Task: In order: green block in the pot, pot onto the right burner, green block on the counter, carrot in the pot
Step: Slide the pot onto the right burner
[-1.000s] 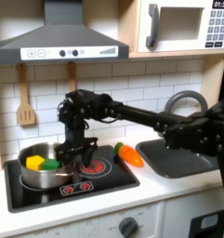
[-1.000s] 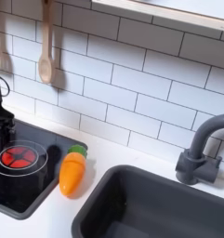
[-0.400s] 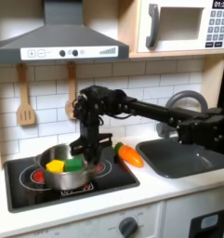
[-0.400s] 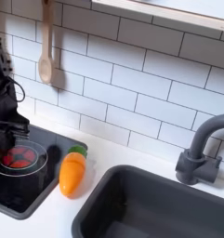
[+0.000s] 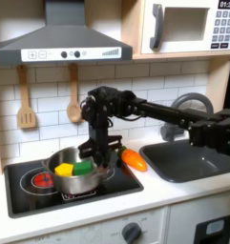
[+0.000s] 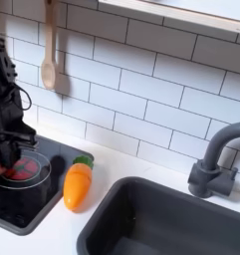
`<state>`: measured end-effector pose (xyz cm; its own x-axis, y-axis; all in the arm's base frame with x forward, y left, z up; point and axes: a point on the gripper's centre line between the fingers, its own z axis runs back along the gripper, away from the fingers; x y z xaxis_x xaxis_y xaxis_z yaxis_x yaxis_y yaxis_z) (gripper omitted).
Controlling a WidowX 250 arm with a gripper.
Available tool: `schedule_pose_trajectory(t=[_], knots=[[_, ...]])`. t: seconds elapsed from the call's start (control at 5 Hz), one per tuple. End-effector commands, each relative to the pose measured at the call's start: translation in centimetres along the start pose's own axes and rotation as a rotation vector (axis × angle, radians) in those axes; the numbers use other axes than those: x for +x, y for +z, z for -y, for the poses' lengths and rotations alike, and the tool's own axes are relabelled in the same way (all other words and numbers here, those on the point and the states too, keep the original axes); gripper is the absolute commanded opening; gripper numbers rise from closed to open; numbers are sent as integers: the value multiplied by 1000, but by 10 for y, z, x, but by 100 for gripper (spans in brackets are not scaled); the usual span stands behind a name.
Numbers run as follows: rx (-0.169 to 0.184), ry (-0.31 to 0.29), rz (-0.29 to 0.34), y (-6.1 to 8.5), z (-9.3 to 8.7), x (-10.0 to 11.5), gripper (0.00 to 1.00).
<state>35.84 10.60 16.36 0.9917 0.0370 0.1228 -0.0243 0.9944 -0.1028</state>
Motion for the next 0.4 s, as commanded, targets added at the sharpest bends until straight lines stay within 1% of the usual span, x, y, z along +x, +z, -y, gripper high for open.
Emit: schedule_pose_trajectory(t=[0.0, 0.2], knots=[[-20, -29, -6, 2, 13, -10, 0], [-26, -53, -12, 1, 19, -10, 0]])
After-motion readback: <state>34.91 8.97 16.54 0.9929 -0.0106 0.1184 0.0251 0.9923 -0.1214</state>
